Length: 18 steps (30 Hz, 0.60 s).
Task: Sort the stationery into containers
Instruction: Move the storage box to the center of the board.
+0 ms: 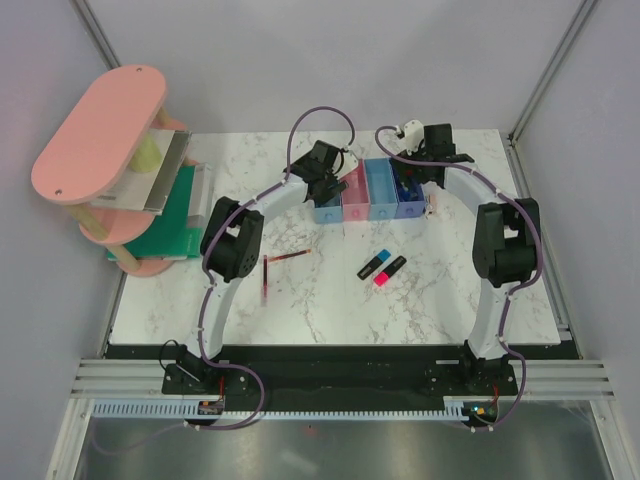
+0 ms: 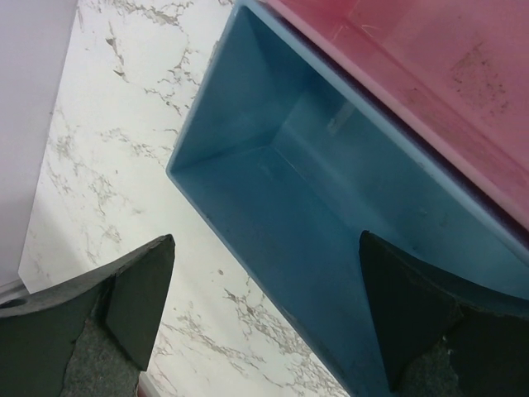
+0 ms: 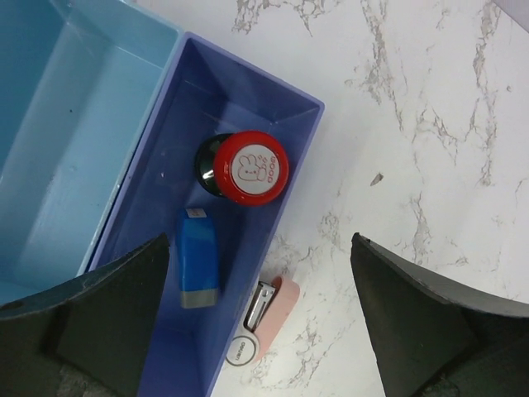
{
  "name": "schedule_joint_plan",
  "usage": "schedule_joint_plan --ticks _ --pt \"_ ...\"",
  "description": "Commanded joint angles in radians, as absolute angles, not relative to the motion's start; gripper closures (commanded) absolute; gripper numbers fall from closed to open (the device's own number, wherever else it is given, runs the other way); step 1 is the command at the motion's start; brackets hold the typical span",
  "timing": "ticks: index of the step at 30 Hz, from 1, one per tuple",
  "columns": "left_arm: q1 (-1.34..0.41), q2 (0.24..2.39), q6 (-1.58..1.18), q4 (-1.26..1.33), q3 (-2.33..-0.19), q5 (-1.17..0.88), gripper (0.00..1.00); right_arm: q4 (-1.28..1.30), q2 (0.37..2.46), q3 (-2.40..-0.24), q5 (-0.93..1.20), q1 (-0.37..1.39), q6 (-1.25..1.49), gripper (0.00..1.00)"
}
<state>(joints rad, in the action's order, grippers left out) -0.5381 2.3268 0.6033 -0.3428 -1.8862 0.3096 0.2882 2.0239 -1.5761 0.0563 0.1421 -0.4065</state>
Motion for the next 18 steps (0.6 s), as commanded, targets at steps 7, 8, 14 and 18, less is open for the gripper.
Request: schedule_joint_plan --ticks 7,8,14,18 --pt "-0.534 2.227 0.515 -0.403 -1.908 0.209 0.00 0.282 2.080 -1.644 0.069 0.186 -0.382 0.02" --pt "-0.537 2.227 0.509 -0.405 -1.914 0.204 0.00 0.282 2.082 -1.641 0.068 0.189 -0.382 0.02" --pt "-0.541 2.224 0.505 -0.405 -1.957 0.183 0.00 0.279 2.092 -1.634 0.066 0.193 -0.380 0.02" --pt "-0.541 2.207 0.503 -0.405 -1.974 0.176 0.00 0.281 2.098 -1.637 0.066 0.201 -0.379 0.02"
